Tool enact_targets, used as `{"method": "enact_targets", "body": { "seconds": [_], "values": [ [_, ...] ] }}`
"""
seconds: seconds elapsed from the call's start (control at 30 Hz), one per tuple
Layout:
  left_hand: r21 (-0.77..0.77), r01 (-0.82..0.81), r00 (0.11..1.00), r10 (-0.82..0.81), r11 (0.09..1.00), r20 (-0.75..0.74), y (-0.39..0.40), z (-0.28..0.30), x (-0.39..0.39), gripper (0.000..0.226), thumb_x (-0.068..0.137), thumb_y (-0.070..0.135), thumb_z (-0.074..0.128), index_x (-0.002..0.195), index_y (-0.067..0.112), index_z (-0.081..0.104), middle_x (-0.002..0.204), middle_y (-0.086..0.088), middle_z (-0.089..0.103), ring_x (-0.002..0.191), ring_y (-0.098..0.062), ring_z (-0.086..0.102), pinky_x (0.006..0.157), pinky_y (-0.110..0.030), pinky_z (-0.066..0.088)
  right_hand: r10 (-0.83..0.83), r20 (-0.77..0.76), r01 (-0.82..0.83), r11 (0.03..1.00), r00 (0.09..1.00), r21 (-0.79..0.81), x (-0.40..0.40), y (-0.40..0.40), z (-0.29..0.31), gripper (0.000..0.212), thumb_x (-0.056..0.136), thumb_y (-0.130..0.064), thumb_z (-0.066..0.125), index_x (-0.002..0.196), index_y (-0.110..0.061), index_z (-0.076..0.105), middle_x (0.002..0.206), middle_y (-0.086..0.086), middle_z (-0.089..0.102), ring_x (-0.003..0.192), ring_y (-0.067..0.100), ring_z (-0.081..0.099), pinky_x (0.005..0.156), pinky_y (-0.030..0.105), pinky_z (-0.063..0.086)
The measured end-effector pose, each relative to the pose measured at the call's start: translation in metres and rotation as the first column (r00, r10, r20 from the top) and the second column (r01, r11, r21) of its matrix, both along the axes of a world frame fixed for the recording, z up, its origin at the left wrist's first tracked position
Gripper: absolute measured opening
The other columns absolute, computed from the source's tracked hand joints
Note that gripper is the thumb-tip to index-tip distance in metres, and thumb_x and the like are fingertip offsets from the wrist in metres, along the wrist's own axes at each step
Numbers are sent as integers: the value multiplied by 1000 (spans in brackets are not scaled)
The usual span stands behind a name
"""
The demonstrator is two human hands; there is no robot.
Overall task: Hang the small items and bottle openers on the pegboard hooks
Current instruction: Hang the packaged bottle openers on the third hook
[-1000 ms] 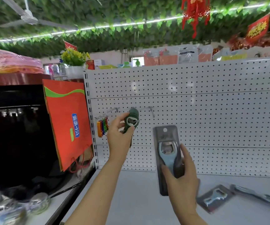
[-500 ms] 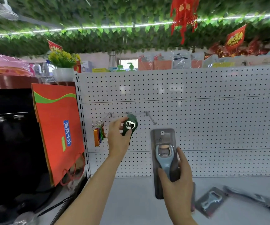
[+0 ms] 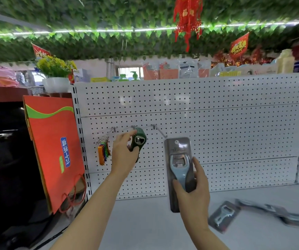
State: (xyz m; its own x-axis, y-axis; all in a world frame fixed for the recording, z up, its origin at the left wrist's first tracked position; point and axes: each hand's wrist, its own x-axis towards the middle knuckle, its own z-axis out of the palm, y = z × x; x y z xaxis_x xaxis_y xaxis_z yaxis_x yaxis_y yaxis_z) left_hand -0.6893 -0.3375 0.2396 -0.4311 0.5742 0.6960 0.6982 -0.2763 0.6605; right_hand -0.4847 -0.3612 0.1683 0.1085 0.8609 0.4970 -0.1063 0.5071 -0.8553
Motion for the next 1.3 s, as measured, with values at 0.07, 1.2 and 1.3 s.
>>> {"method": "enact_targets", "body": {
  "seconds": [0.07, 1.2, 1.3],
  "values": [
    [-7, 12, 999, -12, 1000, -47, -4, 3, 0, 58, 84, 0, 64, 129, 36, 58, 131, 12, 50, 116, -8, 51, 99, -30, 48, -3, 2, 3, 1000, 1000, 3, -1, 3, 4, 74, 79, -12, 74, 135, -47, 42, 109, -35, 50, 103, -20, 49, 82, 15, 40],
    [-303, -389, 533, -56, 870, -845, 19, 50, 52, 63, 86, 25, 54, 147, 21, 40, 150, 3, 39, 138, -22, 33, 116, -38, 22, 61, 161, -55, 998, 985, -40, -45, 79, -2, 76, 81, -14, 70, 143, -39, 33, 106, -22, 44, 93, -23, 47, 63, 8, 43],
    [-365, -451, 515, -97, 815, -852, 25, 58, 50, 59, 86, 25, 55, 143, 19, 42, 148, 1, 41, 134, -23, 39, 114, -40, 29, 73, 213, -61, 996, 974, -60, -51, 90, -3, 77, 82, -15, 69, 143, -42, 30, 109, -16, 45, 93, -11, 52, 67, 13, 42]
  ]
}}
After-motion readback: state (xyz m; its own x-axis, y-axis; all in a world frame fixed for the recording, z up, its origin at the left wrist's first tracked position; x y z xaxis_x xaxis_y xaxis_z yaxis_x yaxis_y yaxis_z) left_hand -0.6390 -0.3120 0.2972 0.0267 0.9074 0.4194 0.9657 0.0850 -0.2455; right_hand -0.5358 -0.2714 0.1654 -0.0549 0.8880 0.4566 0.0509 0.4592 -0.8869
